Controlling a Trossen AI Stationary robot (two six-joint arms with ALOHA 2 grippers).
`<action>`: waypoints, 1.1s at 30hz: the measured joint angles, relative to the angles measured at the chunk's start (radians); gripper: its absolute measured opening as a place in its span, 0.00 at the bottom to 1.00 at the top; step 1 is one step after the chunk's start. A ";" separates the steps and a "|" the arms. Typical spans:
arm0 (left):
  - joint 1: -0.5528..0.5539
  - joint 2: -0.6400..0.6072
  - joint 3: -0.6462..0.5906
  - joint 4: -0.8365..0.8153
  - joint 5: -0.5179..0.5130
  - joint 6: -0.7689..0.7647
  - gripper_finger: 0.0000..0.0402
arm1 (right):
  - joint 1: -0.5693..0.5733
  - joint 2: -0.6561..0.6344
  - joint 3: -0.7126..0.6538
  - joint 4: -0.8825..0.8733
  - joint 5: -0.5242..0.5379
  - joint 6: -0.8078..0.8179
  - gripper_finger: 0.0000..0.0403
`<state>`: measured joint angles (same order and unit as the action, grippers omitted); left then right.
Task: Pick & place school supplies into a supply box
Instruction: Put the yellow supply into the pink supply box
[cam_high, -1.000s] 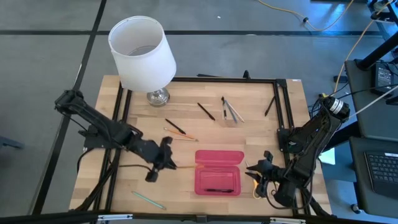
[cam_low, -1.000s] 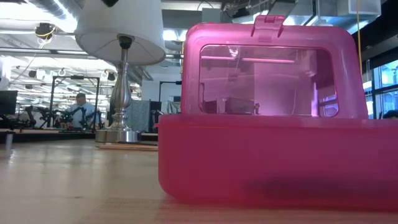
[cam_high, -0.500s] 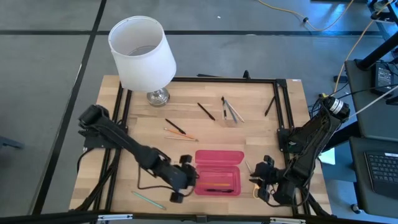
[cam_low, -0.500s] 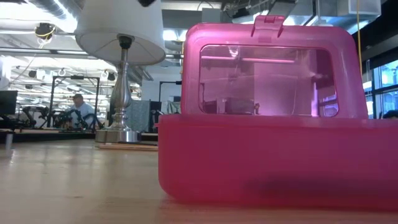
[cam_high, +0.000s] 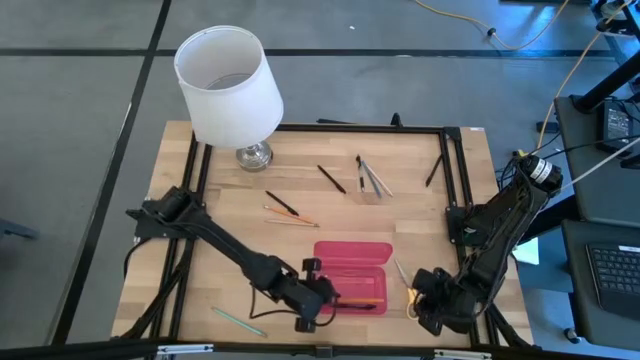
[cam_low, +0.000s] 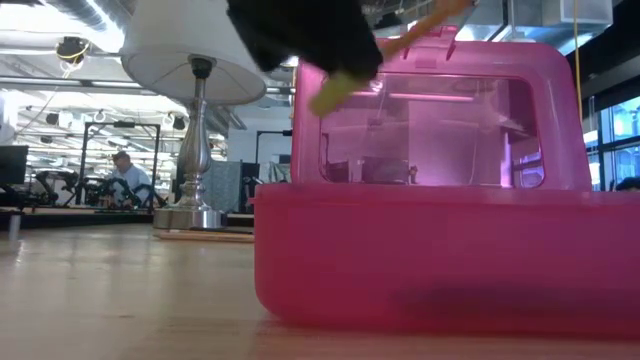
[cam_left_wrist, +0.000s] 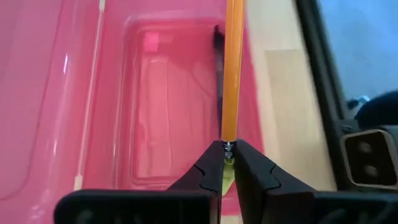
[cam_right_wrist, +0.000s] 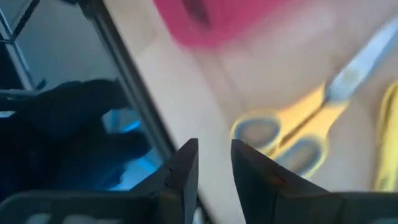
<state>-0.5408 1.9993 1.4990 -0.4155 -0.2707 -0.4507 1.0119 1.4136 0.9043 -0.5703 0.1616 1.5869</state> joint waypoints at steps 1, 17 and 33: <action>0.002 0.007 0.000 0.000 0.000 -0.021 0.04 | 0.001 0.000 0.000 0.001 -0.031 0.033 0.25; 0.052 0.043 -0.001 -0.043 0.057 -0.245 0.04 | 0.004 0.000 0.000 -0.054 -0.156 0.109 0.25; 0.067 0.084 -0.002 -0.065 0.142 -0.344 0.04 | 0.041 0.000 0.000 -0.062 -0.066 0.107 0.25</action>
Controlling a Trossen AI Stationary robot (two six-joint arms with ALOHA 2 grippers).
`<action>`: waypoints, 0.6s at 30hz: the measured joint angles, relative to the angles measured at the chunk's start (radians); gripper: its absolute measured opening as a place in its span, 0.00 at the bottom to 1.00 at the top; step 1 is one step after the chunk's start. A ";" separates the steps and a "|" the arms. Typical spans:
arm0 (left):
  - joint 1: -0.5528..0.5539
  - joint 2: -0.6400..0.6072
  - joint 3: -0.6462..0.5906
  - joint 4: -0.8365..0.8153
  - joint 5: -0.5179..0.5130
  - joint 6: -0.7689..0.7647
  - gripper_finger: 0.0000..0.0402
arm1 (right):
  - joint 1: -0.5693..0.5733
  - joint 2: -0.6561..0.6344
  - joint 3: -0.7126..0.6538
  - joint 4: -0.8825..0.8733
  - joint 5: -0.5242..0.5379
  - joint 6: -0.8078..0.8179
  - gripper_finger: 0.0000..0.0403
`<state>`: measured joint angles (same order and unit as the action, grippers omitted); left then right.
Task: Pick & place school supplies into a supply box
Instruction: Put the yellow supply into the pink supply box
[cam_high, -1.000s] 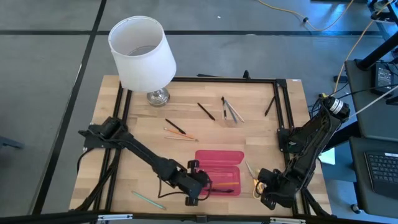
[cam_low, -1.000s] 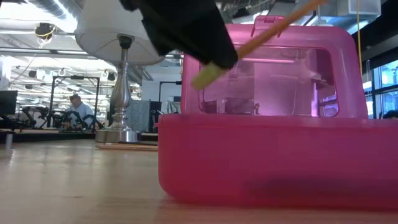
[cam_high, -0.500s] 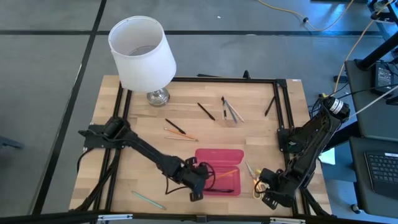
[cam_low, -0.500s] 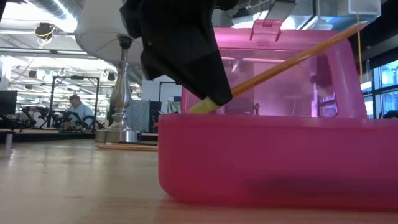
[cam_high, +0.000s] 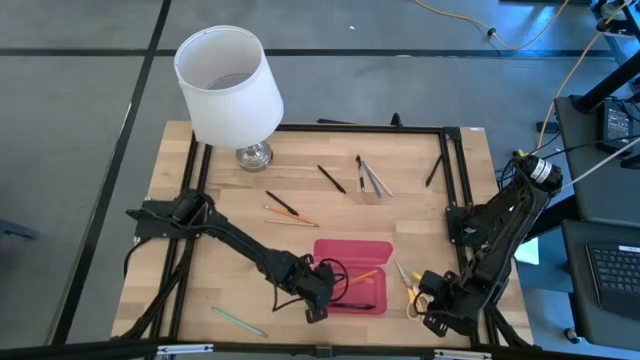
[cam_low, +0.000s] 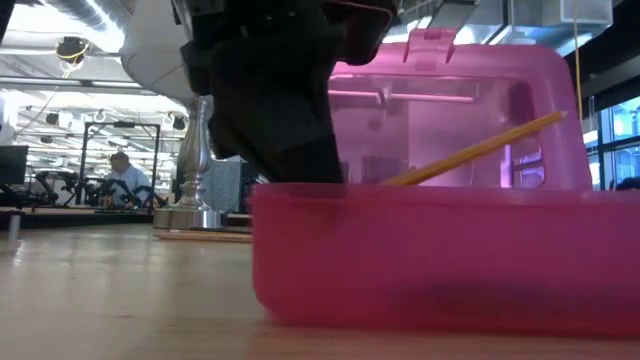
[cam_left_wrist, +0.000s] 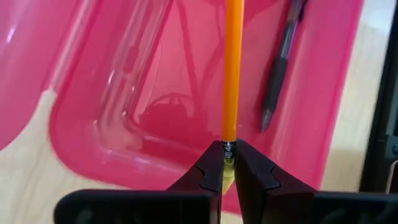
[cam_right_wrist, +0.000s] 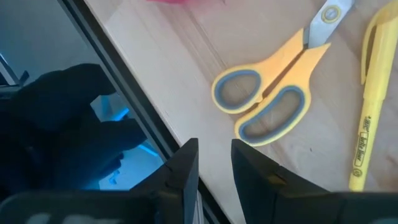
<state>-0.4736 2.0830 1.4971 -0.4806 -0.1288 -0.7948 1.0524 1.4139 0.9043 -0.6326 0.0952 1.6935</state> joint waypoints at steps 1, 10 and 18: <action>0.000 0.003 0.001 0.007 0.000 -0.005 0.04 | 0.002 0.000 0.000 0.000 0.000 0.000 0.25; 0.000 0.009 0.001 0.017 -0.002 -0.005 0.06 | 0.012 0.000 0.000 -0.001 0.000 0.003 0.25; 0.000 0.009 0.001 0.043 -0.003 -0.005 0.11 | 0.011 0.000 0.000 -0.001 0.000 0.001 0.25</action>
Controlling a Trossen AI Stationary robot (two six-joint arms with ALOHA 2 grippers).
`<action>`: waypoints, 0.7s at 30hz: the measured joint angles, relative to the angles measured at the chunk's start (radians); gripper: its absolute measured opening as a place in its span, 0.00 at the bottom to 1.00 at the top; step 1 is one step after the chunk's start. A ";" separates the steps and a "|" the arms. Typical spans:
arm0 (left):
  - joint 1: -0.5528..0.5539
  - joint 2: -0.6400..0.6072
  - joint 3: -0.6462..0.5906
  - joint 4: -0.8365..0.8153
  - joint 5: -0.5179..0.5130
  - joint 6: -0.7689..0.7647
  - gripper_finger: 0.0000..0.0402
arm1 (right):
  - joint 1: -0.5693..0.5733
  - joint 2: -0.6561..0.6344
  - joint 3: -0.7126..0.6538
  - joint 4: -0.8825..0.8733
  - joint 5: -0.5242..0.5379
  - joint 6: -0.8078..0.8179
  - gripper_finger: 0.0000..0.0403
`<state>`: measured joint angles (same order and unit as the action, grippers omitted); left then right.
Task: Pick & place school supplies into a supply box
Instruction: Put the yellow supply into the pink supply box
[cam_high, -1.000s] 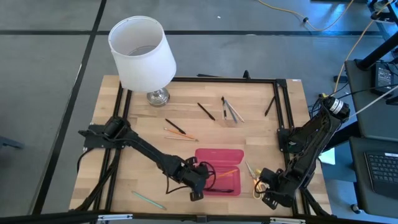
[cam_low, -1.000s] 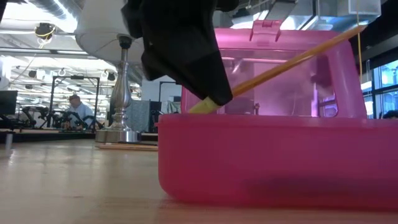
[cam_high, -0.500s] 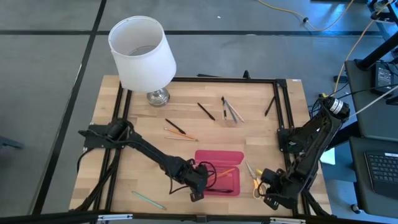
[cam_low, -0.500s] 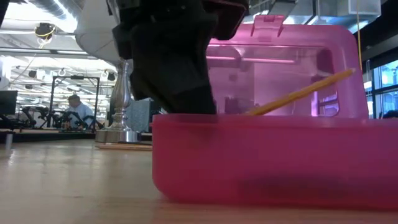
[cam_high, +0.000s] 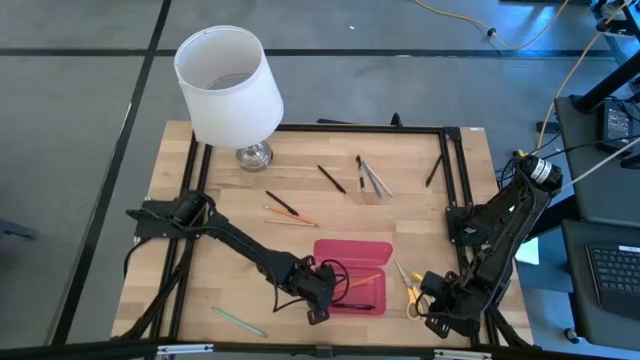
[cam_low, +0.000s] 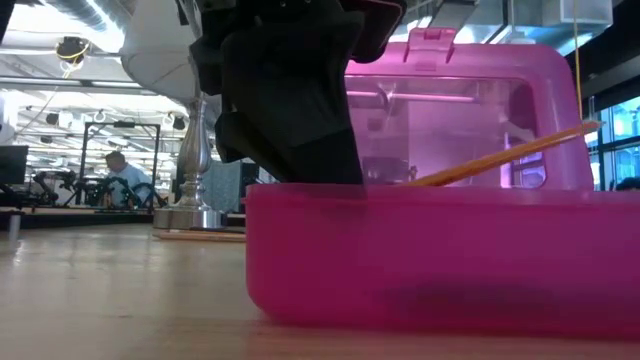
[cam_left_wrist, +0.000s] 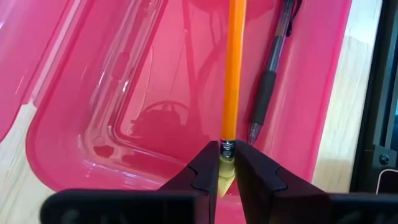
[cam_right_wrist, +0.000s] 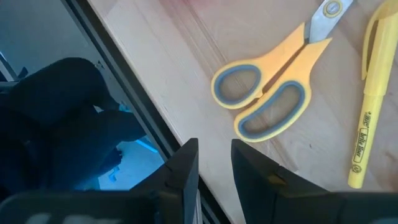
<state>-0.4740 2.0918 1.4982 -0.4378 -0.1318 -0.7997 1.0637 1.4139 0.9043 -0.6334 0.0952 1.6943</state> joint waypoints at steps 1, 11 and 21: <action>0.000 0.000 0.000 0.001 0.000 0.000 0.11 | 0.000 0.000 0.000 0.000 0.000 0.000 0.25; 0.000 0.000 0.000 0.001 0.001 0.000 0.12 | 0.000 0.000 0.000 0.000 0.000 -0.001 0.25; 0.004 0.000 0.000 0.001 0.023 0.001 0.13 | 0.000 0.000 0.000 -0.032 0.000 0.003 0.25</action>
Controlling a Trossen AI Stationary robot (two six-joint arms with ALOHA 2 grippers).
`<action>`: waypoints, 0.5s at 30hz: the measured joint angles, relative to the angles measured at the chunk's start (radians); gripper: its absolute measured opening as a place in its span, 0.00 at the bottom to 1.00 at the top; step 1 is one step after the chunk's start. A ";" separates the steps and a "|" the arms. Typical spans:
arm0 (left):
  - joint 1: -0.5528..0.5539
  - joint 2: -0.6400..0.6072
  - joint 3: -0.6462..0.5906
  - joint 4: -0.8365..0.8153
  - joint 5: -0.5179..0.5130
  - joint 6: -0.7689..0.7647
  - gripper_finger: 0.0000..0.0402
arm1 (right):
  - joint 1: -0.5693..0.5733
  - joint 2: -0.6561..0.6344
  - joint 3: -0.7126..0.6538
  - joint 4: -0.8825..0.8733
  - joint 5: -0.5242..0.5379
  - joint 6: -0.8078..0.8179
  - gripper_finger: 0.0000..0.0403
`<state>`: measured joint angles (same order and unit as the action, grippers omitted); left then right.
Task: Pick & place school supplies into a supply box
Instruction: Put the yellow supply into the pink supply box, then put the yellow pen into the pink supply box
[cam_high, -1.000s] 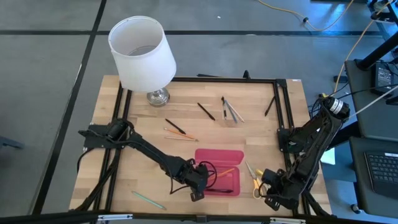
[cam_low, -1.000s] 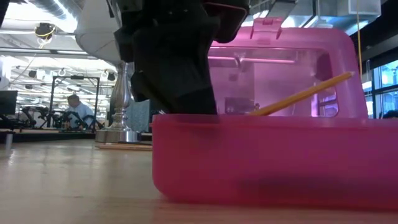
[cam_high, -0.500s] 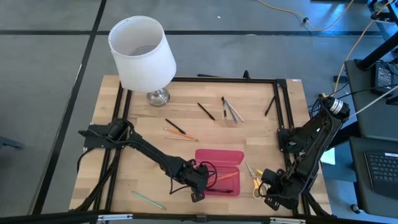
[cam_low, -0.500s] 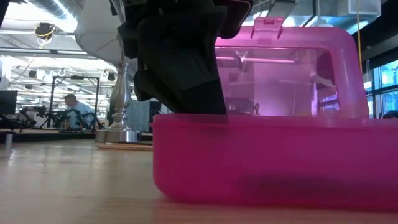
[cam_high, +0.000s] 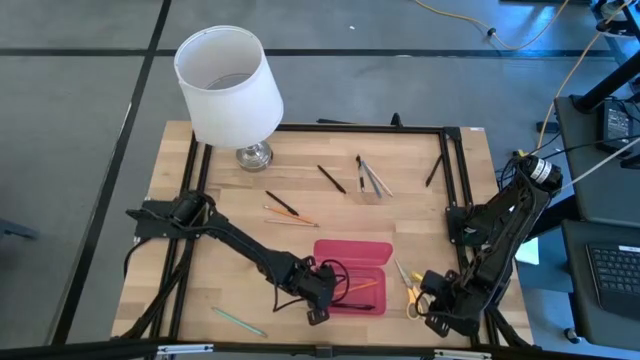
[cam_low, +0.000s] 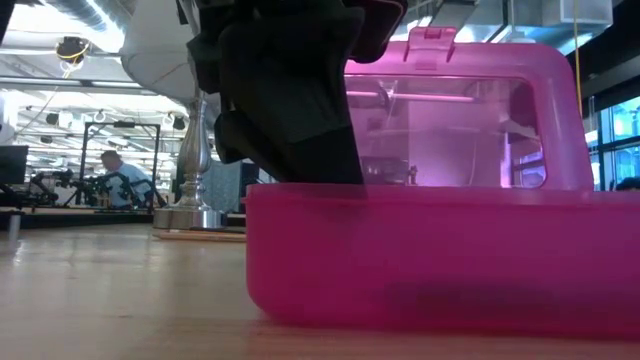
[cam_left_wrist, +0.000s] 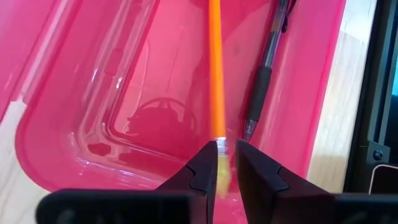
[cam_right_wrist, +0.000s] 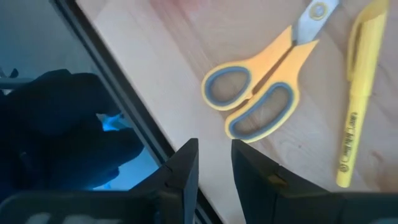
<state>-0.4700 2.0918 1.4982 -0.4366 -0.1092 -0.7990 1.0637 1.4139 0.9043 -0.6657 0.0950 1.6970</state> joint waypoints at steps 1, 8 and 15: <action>0.002 0.000 0.000 0.000 0.001 0.000 0.14 | 0.000 0.000 0.000 -0.006 0.000 0.000 0.25; 0.018 0.000 0.000 0.000 0.003 0.000 0.26 | 0.000 0.000 0.000 -0.028 -0.001 -0.002 0.25; 0.027 -0.007 0.045 0.002 0.049 0.123 0.34 | 0.000 0.000 0.000 -0.028 -0.001 -0.006 0.25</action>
<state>-0.4435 2.0850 1.5430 -0.4347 -0.0605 -0.6761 1.0634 1.4143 0.9043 -0.6937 0.0944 1.6913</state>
